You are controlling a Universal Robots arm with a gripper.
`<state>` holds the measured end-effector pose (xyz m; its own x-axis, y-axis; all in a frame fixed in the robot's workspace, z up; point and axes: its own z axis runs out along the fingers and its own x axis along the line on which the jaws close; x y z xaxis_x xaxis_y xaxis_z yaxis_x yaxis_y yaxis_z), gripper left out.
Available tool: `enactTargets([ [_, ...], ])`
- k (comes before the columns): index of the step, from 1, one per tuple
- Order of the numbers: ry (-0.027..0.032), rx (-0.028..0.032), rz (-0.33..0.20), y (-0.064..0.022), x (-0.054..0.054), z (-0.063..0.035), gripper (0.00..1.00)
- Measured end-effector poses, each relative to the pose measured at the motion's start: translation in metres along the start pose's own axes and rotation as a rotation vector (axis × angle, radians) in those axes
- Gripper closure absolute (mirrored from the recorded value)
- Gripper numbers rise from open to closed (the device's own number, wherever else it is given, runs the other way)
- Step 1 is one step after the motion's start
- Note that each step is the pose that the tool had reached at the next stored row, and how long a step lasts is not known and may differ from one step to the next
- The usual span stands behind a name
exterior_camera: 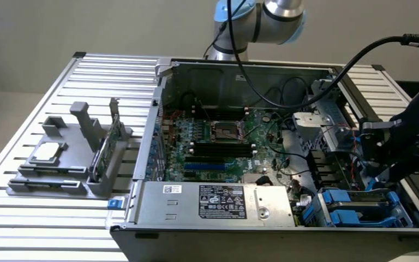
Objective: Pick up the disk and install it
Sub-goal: 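Insert the first disk wire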
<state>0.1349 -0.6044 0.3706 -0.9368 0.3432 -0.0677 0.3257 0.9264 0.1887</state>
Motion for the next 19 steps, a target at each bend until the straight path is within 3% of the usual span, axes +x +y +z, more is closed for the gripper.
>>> enactTargets([
  [3,0.0013,-0.0123,0.024,-0.0001,0.0000,0.0001,0.66],
  [7,0.0090,-0.0309,0.039,-0.0001,0.0001,0.0000,0.66],
  [10,0.0186,-0.0328,0.043,0.0003,0.0000,-0.0016,0.66],
  [15,0.0347,-0.0284,0.053,0.0013,-0.0006,-0.0079,0.66],
  [17,0.0358,-0.0325,0.059,0.0014,-0.0006,-0.0081,0.66],
  [19,0.0363,-0.0404,0.073,0.0014,-0.0006,-0.0081,0.66],
])
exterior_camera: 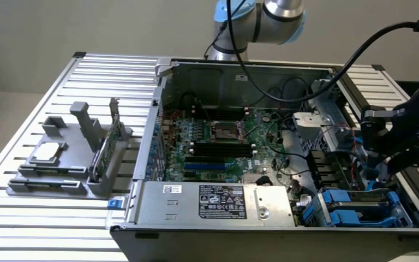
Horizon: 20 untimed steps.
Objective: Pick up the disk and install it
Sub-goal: 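Insert the first disk wire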
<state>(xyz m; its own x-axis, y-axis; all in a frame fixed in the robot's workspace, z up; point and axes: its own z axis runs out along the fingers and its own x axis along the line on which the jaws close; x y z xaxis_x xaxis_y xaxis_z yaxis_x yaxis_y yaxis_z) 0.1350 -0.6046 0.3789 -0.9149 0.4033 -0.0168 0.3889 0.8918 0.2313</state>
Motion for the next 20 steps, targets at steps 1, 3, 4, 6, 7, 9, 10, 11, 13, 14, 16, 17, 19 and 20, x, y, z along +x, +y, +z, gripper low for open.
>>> enactTargets([
  [1,-0.0004,-0.0044,0.011,0.0000,0.000,0.0000,0.66],
  [3,-0.0014,-0.0137,0.033,-0.0001,0.000,0.0001,0.66],
  [4,-0.0016,-0.0189,0.044,-0.0001,0.000,0.0002,0.66],
  [6,0.0003,-0.0323,0.063,-0.0002,0.000,0.0008,0.66],
  [7,0.0031,-0.0409,0.069,-0.0003,0.000,0.0014,0.66],
  [9,0.0102,-0.0585,0.075,0.0002,-0.002,0.0029,0.66],
  [10,0.0130,-0.0647,0.076,0.0008,-0.005,0.0038,0.66],
  [11,0.0154,-0.0697,0.077,0.0014,-0.007,0.0048,0.66],
  [13,0.0186,-0.0767,0.078,0.0012,-0.011,0.0073,0.66],
  [14,0.0199,-0.0795,0.078,0.0002,-0.013,0.0088,0.66],
  [16,0.0213,-0.0834,0.080,-0.0023,-0.015,0.0117,0.66],
  [17,0.0216,-0.0849,0.082,-0.0037,-0.016,0.0131,0.66],
  [19,0.0209,-0.0858,0.086,-0.0064,-0.017,0.0149,0.66],
  [20,0.0201,-0.0861,0.089,-0.0078,-0.018,0.0157,0.66],
])
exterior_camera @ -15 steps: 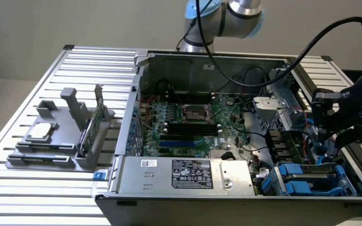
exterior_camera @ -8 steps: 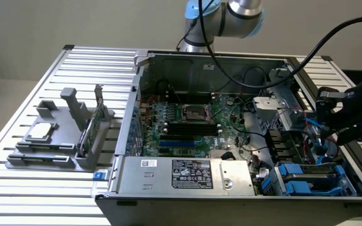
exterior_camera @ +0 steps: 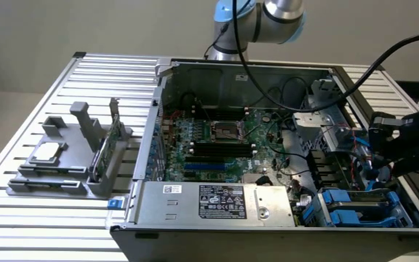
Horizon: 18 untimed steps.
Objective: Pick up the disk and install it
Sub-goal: 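Insert the first disk wire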
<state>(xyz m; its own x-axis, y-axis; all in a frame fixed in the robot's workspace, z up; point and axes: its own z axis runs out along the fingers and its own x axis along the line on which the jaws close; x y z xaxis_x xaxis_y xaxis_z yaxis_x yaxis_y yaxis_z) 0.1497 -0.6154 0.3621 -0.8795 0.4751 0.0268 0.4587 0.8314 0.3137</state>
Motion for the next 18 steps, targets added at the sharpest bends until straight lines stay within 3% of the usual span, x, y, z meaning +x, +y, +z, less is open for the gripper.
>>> enactTargets([
  [8,-0.0139,-0.0016,0.043,-0.0087,-0.004,0.0047,0.66],
  [18,-0.0405,-0.0038,0.125,-0.0172,-0.007,0.0156,0.66],
])
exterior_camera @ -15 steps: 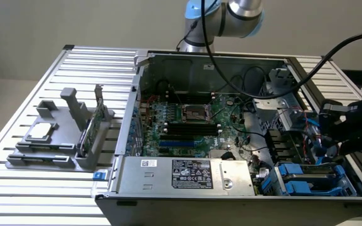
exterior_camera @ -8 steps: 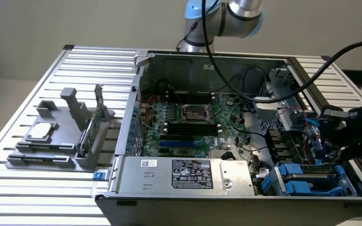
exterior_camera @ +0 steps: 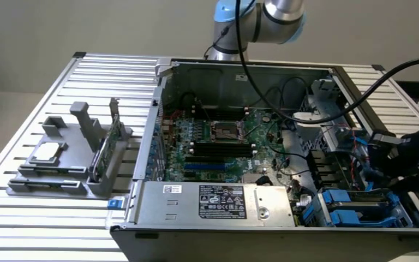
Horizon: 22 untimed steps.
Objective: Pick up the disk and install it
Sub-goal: 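Insert the first disk wire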
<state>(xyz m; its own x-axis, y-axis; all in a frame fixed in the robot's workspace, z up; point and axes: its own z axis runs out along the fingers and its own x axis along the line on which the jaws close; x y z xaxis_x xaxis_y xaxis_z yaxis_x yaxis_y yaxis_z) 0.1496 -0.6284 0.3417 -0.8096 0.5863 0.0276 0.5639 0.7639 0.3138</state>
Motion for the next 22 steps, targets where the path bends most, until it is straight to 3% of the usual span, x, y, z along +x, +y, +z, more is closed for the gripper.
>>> enactTargets([
  [4,-0.0044,0.0022,0.025,-0.0024,-0.0012,0.0022,0.65],
  [5,-0.0025,0.0040,0.030,-0.0026,-0.0013,0.0022,0.58],
  [11,0.0150,0.0166,0.052,-0.0038,-0.0023,0.0018,0.58],
  [13,0.0178,0.0195,0.061,-0.0039,-0.0022,0.0018,0.60],
  [14,0.0188,0.0214,0.066,-0.0039,-0.0023,0.0018,0.67],
  [16,0.0211,0.0254,0.080,-0.0040,-0.0023,0.0019,0.67],
  [22,0.0135,0.0325,0.149,-0.0040,-0.0023,0.0022,0.70],
])
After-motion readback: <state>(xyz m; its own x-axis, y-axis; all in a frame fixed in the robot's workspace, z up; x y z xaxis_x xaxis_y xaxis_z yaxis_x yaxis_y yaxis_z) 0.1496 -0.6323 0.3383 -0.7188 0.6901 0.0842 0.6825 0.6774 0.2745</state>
